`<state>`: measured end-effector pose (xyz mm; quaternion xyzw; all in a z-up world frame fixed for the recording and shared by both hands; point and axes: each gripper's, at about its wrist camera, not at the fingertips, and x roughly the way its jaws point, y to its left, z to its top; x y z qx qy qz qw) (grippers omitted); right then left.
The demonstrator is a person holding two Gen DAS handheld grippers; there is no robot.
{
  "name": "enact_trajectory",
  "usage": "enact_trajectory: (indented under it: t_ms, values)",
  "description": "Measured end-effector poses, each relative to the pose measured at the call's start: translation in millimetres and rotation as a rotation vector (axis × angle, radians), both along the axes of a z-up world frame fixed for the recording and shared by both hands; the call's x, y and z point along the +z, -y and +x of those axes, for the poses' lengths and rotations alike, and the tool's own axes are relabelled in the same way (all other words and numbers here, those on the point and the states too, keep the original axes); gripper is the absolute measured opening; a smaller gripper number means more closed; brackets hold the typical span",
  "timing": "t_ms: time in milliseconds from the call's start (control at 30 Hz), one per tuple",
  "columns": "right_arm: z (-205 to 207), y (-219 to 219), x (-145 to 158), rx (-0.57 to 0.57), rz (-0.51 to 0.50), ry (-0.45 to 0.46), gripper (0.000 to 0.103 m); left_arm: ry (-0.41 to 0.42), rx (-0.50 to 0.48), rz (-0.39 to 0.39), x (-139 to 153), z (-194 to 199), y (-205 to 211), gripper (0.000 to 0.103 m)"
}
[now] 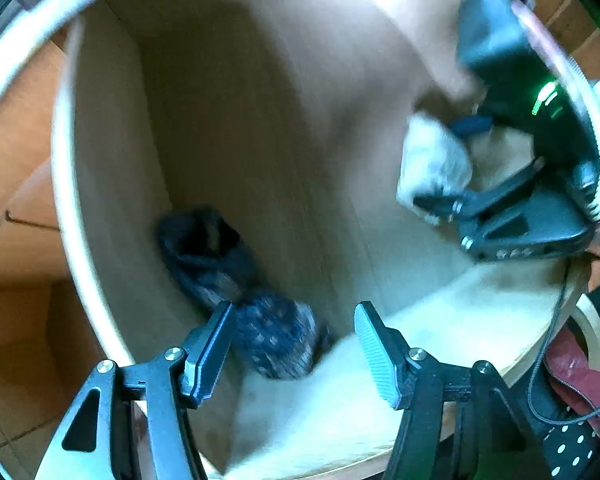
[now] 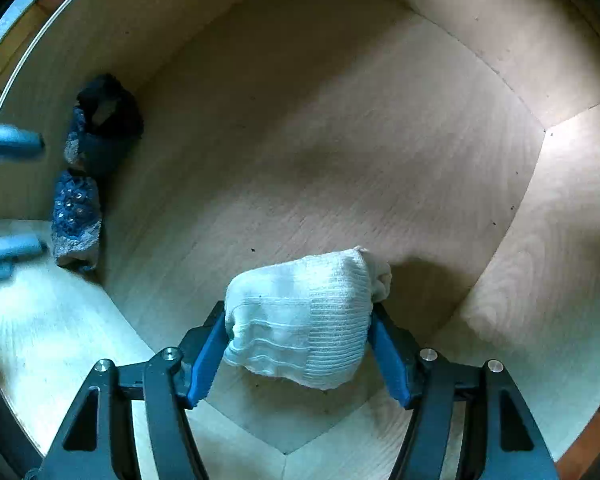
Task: Take underwear out of drawer
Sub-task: 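Close the left tool on the navy lace undergarment and lift it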
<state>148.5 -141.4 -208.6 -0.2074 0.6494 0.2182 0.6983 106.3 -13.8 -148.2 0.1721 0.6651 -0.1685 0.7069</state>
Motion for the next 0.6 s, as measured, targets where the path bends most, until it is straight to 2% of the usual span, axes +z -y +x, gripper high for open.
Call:
enact_trajectory:
  t_ms: [67,167,233,267,300,333,367,400,433,467,500,567,600]
  values:
    - [-7,9,4,0.005,0.02,-0.004,0.068,-0.011,-0.04,0.1,-10,-2,11,0.061]
    - [-1,15,8,0.003,0.058,-0.013,0.068,-0.045,-0.058,0.185,-22,0,23,0.064]
    - [0,18,13,0.003,0.075,-0.008,0.068,-0.099,-0.057,0.196,-30,1,34,0.085]
    - [0,19,15,0.002,0.083,-0.006,0.068,-0.108,-0.045,0.17,-30,3,38,0.088]
    - [0,19,17,0.002,0.092,0.0,0.068,-0.106,-0.062,0.099,-28,5,43,0.073]
    - [2,23,23,0.002,0.095,0.006,0.068,-0.133,-0.085,-0.044,-23,10,50,0.063]
    - [2,25,26,0.002,0.1,0.013,0.068,-0.15,-0.074,-0.148,-20,13,52,0.063]
    - [1,27,29,0.003,0.105,0.022,0.068,-0.149,-0.041,-0.202,-18,16,52,0.063]
    - [0,28,31,0.0,0.111,0.028,0.068,-0.118,-0.022,-0.201,-17,18,52,0.063]
    - [-1,30,33,-0.008,0.123,0.032,0.068,-0.069,-0.027,-0.161,-15,18,53,0.063]
    - [-2,31,34,-0.004,0.122,0.033,0.068,-0.003,-0.024,-0.083,-13,17,52,0.063]
    - [-6,42,39,0.003,0.123,0.032,0.069,0.031,0.007,0.003,-10,17,44,0.061]
    - [-6,44,40,0.005,0.128,0.032,0.069,0.028,0.024,0.012,-9,16,41,0.061]
